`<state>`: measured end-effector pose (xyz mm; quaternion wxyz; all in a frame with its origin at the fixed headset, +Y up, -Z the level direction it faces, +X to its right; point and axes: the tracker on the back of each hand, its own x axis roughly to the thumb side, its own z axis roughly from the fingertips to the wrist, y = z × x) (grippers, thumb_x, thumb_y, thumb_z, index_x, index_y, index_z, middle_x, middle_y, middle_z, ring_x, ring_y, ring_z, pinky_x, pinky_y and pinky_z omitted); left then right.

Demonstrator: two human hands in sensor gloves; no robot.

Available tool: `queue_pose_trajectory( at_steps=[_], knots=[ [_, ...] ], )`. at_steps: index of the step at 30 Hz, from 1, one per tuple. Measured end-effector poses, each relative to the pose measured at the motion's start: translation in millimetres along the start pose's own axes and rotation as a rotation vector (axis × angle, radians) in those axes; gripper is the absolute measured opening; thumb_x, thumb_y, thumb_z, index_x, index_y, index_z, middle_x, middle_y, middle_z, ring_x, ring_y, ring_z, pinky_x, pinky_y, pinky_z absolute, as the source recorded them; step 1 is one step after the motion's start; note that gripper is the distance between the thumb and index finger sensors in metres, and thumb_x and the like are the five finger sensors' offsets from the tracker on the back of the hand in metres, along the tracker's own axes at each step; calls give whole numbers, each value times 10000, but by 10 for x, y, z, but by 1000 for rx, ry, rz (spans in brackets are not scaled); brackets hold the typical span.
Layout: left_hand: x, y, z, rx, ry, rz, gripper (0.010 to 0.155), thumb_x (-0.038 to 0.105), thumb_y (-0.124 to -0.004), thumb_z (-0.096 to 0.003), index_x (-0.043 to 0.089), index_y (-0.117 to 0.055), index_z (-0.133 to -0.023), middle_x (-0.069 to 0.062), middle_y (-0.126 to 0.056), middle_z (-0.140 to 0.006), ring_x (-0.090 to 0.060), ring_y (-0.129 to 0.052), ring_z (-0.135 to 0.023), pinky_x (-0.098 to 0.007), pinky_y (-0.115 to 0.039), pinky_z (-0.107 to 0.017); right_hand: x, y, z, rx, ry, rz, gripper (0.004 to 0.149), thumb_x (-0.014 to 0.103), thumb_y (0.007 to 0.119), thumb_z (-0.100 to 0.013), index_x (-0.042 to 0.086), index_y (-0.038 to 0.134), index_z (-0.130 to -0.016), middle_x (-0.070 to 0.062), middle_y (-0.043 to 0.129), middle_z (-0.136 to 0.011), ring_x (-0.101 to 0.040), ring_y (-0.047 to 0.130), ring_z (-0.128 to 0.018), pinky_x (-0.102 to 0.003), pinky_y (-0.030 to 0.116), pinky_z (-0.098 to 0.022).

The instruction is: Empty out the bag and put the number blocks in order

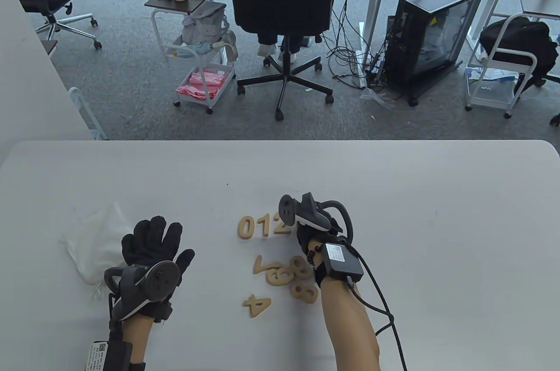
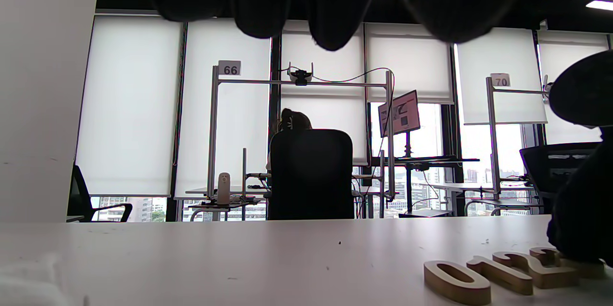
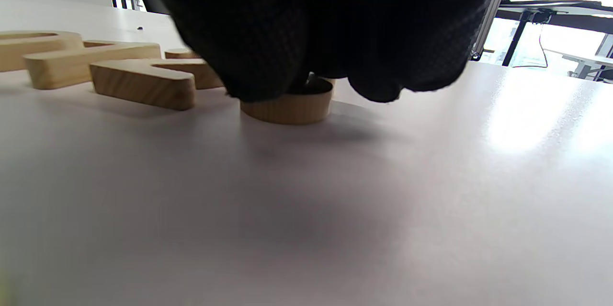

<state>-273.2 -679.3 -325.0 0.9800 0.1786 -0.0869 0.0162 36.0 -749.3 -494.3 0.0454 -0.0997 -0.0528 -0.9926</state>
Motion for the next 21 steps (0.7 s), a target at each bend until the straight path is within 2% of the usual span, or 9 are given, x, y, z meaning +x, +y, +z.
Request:
queue_pose_trajectory(
  at_steps=[5, 8, 12, 16, 18, 21],
  knots=[
    [-2, -1, -1, 1, 0, 3, 677, 524, -730, -512, 149, -680, -1073, -282, -578, -1137, -637, -625, -997, -803, -497, -653, -34, -141, 66, -17, -4, -41, 374, 259, 912, -443, 142, 895, -798, -174, 807, -975, -403, 942, -797, -503, 875, -598],
    [1, -1, 0, 1, -3, 3, 676, 524, -731, -512, 149, -682, -1072, -284, -579, -1136, -636, -624, -998, -803, -497, -654, -54, -277, 173, -47, -17, -71, 455, 299, 883, -460, 125, 844, -878, -218, 782, -989, -446, 919, -803, -541, 852, -597],
    [9, -5, -2, 2, -9, 2, 676, 524, -730, -512, 149, -682, -1073, -282, -579, -1137, -637, -624, -997, -803, -497, -653, -16, -501, 467, -108, -95, -153, 555, 364, 816, -495, 114, 744, -984, -244, 756, -1006, -481, 880, -823, -572, 820, -606],
    [14, -7, -2, 1, -13, 2, 677, 525, -730, -512, 151, -677, -1074, -285, -578, -1136, -636, -623, -999, -802, -497, -654, 121, -656, 843, -147, -196, -218, 603, 394, 797, -504, 109, 696, -1025, -262, 743, -1013, -488, 887, -809, -580, 818, -596],
    [18, -8, 1, 1, -14, 3, 677, 524, -730, -512, 149, -680, -1073, -285, -580, -1135, -634, -623, -999, -802, -498, -654, 236, -699, 1046, -171, -263, -212, 627, 403, 805, -499, 118, 677, -1042, -269, 734, -1021, -494, 880, -817, -586, 813, -601],
    [21, -9, 2, 1, -15, 1, 676, 524, -730, -512, 149, -680, -1073, -281, -578, -1137, -636, -622, -999, -803, -497, -654, 434, -691, 1311, -149, -370, -221, 654, 417, 807, -496, 134, 645, -1064, -278, 701, -1044, -499, 861, -839, -593, 798, -619]
  ],
)
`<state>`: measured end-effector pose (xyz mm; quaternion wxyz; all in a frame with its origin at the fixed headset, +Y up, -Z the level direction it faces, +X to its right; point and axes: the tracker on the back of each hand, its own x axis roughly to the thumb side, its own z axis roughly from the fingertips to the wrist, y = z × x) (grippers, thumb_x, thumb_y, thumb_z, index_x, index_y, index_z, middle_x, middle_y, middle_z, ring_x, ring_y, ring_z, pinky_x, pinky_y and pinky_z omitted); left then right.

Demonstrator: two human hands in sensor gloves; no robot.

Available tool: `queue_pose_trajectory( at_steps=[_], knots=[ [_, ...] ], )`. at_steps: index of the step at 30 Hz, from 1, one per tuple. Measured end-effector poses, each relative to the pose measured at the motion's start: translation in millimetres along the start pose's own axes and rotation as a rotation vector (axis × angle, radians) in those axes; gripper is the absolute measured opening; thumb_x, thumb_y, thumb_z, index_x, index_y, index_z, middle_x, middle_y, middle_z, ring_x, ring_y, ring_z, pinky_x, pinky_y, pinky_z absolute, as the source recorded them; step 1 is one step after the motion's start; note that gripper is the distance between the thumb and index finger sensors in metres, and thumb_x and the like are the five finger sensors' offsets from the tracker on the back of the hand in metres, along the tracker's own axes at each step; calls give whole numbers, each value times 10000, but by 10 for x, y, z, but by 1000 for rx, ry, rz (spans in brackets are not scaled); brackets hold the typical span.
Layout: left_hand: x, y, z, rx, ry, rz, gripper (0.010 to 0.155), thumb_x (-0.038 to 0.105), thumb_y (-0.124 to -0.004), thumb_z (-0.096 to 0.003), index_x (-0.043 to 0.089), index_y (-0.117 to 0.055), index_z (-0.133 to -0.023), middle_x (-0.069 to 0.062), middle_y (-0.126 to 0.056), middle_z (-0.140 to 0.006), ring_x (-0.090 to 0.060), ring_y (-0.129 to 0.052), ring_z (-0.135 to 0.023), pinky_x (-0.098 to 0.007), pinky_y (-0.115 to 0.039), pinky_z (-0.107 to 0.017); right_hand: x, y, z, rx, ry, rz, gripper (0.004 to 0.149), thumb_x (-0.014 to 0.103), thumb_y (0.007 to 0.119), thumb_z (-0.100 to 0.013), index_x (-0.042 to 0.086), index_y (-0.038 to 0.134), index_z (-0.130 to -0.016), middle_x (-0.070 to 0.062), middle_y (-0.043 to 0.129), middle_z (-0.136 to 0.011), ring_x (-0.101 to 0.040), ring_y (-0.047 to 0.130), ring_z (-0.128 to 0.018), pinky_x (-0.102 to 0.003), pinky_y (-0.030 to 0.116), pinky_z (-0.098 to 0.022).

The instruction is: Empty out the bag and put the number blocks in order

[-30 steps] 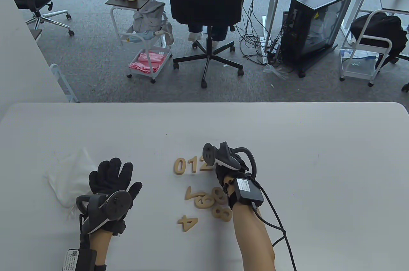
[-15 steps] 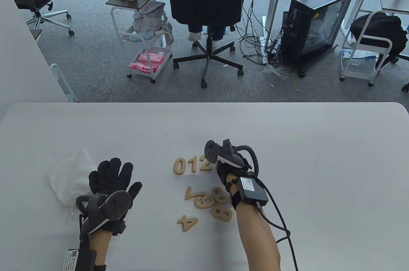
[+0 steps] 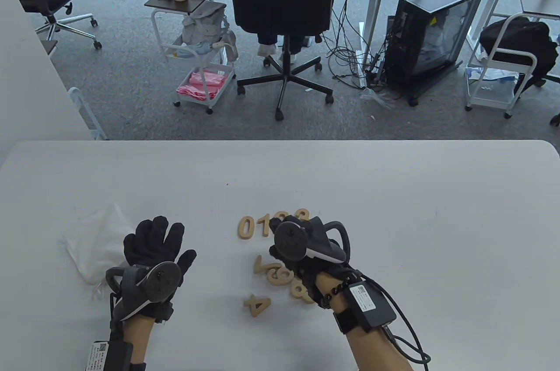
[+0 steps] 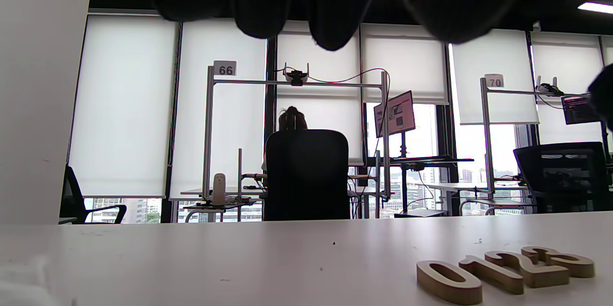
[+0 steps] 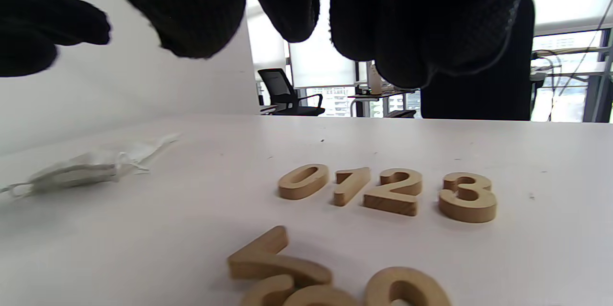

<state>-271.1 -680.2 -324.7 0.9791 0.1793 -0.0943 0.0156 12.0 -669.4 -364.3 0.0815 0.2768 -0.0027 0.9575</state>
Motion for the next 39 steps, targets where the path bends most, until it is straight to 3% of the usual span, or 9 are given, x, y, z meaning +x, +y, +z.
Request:
queue_pose_trajectory(
  at_steps=[8, 14, 19, 30, 39],
  knots=[
    [-7, 1, 6, 3, 6, 9, 676, 523, -730, -513, 149, -680, -1073, -284, -578, -1137, -637, -623, -997, -803, -497, -654, 580, 430, 211, 169, -182, 93, 671, 378, 823, -493, 145, 600, -1082, -237, 600, -1114, -530, 775, -910, -634, 729, -668],
    [-5, 0, 8, 0, 5, 5, 677, 525, -730, -512, 149, -681, -1073, -282, -577, -1137, -635, -621, -999, -803, -496, -654, 720, 889, 179, 300, -243, 200, 696, 308, 855, -483, 185, 540, -1091, -203, 503, -1152, -539, 710, -954, -661, 679, -690],
    [-5, 0, 6, -4, 6, 0, 676, 524, -731, -512, 150, -680, -1073, -285, -578, -1136, -635, -622, -999, -803, -496, -653, 761, 1096, 149, 383, -250, 259, 675, 265, 854, -485, 236, 537, -1080, -239, 467, -1152, -547, 690, -958, -666, 667, -693],
    [-9, 6, 5, -8, 10, 0, 676, 524, -730, -512, 149, -681, -1072, -285, -577, -1136, -638, -622, -997, -804, -496, -653, 808, 1155, 175, 249, -284, 340, 570, 251, 858, -456, 223, 689, -1000, -206, 694, -1060, -461, 840, -864, -543, 798, -650],
    [-21, 7, 4, -11, 19, 1, 676, 524, -729, -513, 148, -681, -1072, -285, -578, -1136, -637, -621, -998, -804, -495, -653, 828, 1166, 190, 188, -262, 336, 521, 308, 833, -478, 205, 736, -979, -256, 741, -988, -474, 913, -770, -549, 859, -585]
  ],
)
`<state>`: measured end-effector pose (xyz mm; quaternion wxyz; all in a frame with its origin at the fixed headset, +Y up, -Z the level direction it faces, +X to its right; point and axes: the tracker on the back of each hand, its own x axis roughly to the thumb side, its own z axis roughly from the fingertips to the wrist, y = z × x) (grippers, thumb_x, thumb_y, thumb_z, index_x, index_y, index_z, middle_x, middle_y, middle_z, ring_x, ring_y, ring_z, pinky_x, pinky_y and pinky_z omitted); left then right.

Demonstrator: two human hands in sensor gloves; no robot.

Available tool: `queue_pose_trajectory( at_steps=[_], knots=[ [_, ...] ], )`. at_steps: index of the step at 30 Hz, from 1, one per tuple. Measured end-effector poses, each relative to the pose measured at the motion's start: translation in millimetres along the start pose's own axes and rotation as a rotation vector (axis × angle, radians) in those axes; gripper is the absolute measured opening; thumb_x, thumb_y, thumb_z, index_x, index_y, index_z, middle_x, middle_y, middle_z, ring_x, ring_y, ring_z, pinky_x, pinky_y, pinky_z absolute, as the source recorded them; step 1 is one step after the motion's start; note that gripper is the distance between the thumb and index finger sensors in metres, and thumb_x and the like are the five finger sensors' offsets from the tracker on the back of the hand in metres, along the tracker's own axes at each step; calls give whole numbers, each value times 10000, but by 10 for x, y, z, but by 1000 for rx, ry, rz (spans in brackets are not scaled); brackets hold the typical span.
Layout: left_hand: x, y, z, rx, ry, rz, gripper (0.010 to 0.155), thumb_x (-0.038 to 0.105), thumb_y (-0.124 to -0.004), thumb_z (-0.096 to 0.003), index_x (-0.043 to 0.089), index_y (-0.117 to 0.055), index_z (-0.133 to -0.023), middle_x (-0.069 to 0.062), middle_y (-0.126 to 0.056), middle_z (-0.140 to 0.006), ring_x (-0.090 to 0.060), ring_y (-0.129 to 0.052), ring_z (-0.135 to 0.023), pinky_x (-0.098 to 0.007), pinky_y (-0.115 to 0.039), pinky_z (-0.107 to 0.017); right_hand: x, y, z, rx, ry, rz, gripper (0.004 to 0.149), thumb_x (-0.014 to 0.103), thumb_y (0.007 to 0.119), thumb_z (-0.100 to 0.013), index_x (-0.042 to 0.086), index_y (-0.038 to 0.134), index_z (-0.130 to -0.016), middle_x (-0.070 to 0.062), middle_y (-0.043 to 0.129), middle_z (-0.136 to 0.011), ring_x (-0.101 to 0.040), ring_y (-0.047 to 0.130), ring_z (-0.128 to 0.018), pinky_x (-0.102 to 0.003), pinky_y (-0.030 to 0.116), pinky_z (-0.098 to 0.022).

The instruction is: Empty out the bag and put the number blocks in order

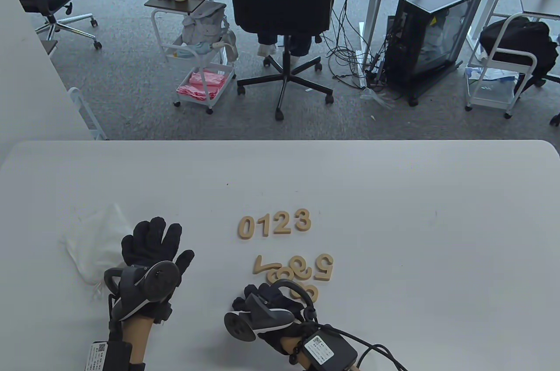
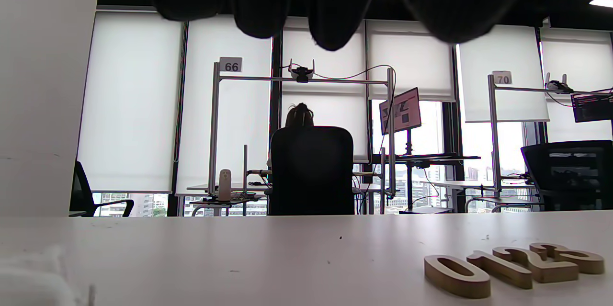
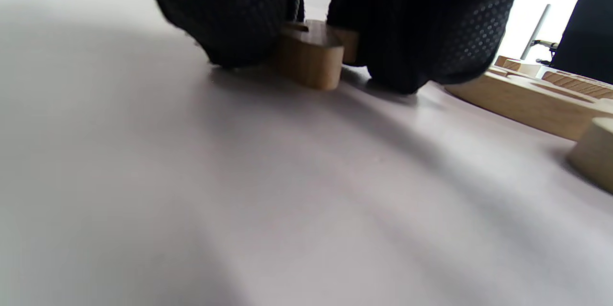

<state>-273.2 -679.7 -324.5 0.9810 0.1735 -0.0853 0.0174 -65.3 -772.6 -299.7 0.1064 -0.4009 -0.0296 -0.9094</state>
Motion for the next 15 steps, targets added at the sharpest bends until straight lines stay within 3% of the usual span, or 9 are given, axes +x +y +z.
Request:
queue_pose_trajectory(
  at_steps=[6, 9, 11, 15],
  knots=[
    [-9, 1, -2, -1, 4, 4, 675, 524, -730, -513, 149, -680, -1072, -286, -578, -1136, -638, -621, -998, -805, -495, -652, -183, -122, 60, -83, 48, -173, 498, 302, 831, -471, 143, 770, -939, -282, 676, -977, -388, 967, -734, -458, 920, -559],
    [-12, 2, -2, -2, 6, 4, 677, 524, -730, -512, 148, -681, -1072, -288, -577, -1136, -639, -620, -997, -804, -495, -652, -339, -228, 143, -186, 80, -291, 486, 310, 835, -467, 138, 782, -919, -276, 688, -983, -358, 986, -710, -438, 937, -539],
    [-17, 1, -2, -3, 9, 5, 677, 525, -729, -512, 148, -681, -1072, -284, -578, -1136, -638, -620, -998, -803, -496, -653, -446, -266, 205, -224, 118, -364, 479, 306, 837, -468, 129, 785, -910, -316, 641, -1027, -371, 988, -709, -453, 935, -537],
    [-21, 3, -1, -5, 11, 4, 676, 525, -729, -512, 148, -683, -1071, -284, -577, -1136, -638, -621, -997, -804, -495, -653, -712, -317, 350, -300, 172, -465, 476, 300, 833, -473, 122, 770, -911, -269, 700, -1025, -382, 979, -716, -468, 921, -543]
  ],
)
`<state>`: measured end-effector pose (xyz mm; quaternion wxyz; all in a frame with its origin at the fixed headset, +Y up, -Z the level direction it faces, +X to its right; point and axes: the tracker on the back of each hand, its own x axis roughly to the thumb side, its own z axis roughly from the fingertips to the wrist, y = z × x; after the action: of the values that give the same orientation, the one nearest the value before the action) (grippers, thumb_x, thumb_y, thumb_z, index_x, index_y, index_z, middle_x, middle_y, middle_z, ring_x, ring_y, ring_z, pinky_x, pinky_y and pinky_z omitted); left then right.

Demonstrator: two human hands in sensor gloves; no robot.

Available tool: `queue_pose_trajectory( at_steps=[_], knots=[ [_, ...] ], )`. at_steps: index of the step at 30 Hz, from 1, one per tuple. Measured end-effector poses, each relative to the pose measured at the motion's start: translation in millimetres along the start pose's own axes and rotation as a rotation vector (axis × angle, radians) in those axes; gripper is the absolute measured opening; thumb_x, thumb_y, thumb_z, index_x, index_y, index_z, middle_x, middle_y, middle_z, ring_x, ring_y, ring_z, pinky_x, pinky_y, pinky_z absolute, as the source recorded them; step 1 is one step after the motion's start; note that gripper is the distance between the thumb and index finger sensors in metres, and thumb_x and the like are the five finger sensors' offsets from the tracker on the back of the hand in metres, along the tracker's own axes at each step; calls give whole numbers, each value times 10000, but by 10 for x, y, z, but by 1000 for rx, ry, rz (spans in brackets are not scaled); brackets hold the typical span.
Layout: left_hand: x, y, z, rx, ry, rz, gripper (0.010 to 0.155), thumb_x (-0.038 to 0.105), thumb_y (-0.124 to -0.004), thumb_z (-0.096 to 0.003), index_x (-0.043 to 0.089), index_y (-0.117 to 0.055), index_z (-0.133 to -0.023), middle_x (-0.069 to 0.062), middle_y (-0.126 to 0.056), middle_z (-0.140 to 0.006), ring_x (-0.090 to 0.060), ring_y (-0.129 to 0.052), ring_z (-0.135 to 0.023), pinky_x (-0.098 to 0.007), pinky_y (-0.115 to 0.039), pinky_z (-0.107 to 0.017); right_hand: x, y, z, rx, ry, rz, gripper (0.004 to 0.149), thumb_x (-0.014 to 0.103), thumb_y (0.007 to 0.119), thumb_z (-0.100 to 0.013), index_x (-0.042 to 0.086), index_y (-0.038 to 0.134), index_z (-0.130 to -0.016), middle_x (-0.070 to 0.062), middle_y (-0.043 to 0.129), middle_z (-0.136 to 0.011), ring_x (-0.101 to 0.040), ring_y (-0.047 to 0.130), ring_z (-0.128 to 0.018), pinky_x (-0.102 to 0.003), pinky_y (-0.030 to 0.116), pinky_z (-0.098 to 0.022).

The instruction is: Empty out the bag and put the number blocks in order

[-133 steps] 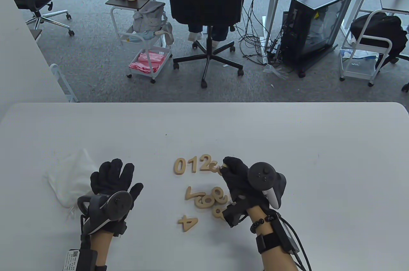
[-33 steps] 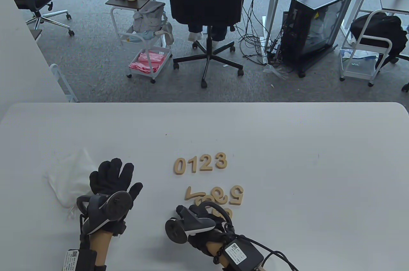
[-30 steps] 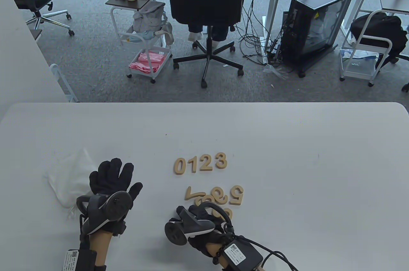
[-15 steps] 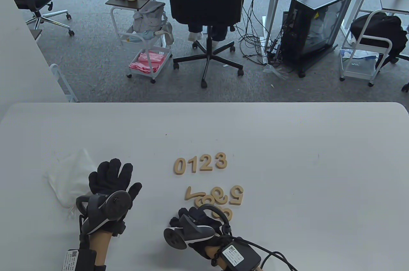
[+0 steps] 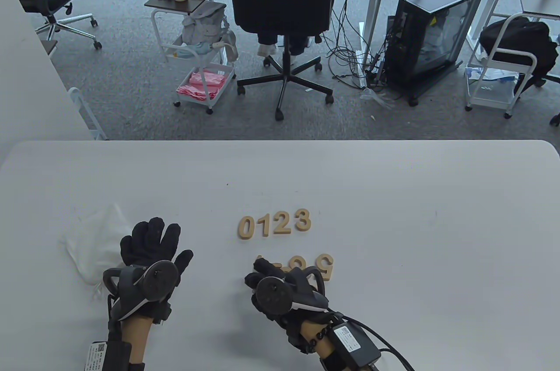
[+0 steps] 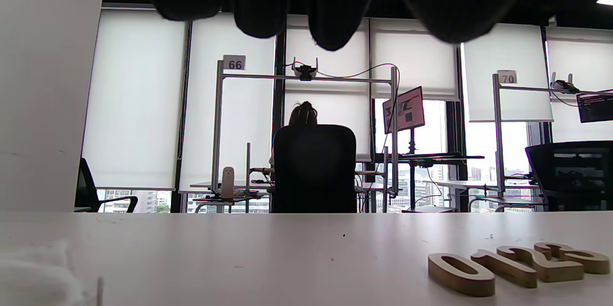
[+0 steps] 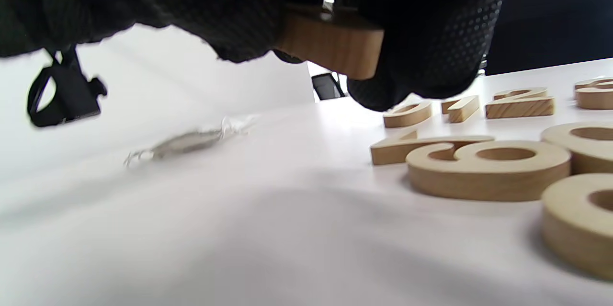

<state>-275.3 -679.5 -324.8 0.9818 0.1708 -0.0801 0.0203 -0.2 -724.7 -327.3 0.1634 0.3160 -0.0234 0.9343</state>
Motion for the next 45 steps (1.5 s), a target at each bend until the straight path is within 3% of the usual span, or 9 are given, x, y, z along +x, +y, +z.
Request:
queue_pose_trajectory(
  at_steps=[4, 7, 12, 18, 21, 27, 32, 38, 45],
  knots=[
    [-6, 0, 0, 1, 2, 1, 677, 524, -729, -513, 147, -681, -1073, -285, -576, -1137, -639, -620, -997, -804, -494, -653, -297, -198, 92, -91, 92, -166, 493, 295, 812, -492, 136, 725, -950, -271, 678, -1015, -388, 946, -747, -476, 895, -565],
    [-8, 0, 0, -1, 3, 1, 678, 524, -730, -512, 146, -682, -1072, -285, -576, -1136, -639, -621, -996, -804, -494, -653, -550, -343, 179, -153, 165, -274, 589, 318, 796, -503, 138, 636, -1040, -276, 618, -1007, -356, 944, -750, -455, 897, -571],
    [-6, -4, 1, -3, 1, -2, 677, 524, -729, -513, 147, -680, -1073, -285, -577, -1136, -638, -619, -997, -804, -494, -653, -866, -512, 295, -237, 264, -338, 520, 378, 819, -485, 138, 769, -944, -244, 681, -948, -266, 1022, -668, -380, 965, -504],
    [-11, -5, 0, -2, 2, -1, 676, 524, -729, -513, 149, -679, -1073, -286, -577, -1135, -639, -619, -997, -804, -494, -654, -1143, -563, 410, -323, 351, -516, 497, 375, 822, -477, 110, 779, -895, -168, 899, -819, -184, 1137, -501, -306, 1051, -362],
    [-11, -5, 1, -1, 3, -3, 676, 524, -730, -512, 148, -682, -1072, -286, -577, -1136, -639, -619, -997, -804, -494, -653, -1269, -570, 454, -370, 393, -599, 483, 342, 808, -495, 91, 793, -907, -155, 935, -793, -183, 1146, -490, -307, 1058, -341],
    [-12, 3, -3, 6, 1, -6, 675, 524, -730, -513, 148, -682, -1072, -287, -577, -1135, -638, -620, -997, -805, -494, -652, -1465, -579, 467, -390, 476, -702, 464, 268, 776, -532, 61, 767, -948, -183, 899, -881, -298, 1103, -625, -402, 1025, -448],
    [-16, 13, -3, 15, 1, -2, 676, 525, -730, -512, 148, -681, -1072, -286, -577, -1136, -638, -620, -998, -805, -494, -652, -1541, -640, 321, -407, 583, -528, 428, 219, 830, -506, 104, 823, -918, -193, 881, -906, -367, 1054, -696, -466, 986, -495],
    [-21, 15, -5, 20, 1, -4, 676, 524, -730, -512, 148, -681, -1072, -286, -578, -1136, -638, -620, -997, -805, -494, -652, -1634, -662, -74, -281, 651, -89, 459, 209, 864, -483, 105, 815, -927, -219, 831, -936, -387, 1020, -724, -462, 964, -523],
    [-26, 21, -3, 26, 1, -5, 677, 525, -730, -513, 147, -682, -1072, -286, -576, -1137, -639, -619, -998, -805, -493, -653, -1696, -451, -529, -154, 656, 203, 435, 209, 883, -467, 143, 846, -895, -191, 822, -948, -361, 1007, -755, -446, 954, -537]
  ],
)
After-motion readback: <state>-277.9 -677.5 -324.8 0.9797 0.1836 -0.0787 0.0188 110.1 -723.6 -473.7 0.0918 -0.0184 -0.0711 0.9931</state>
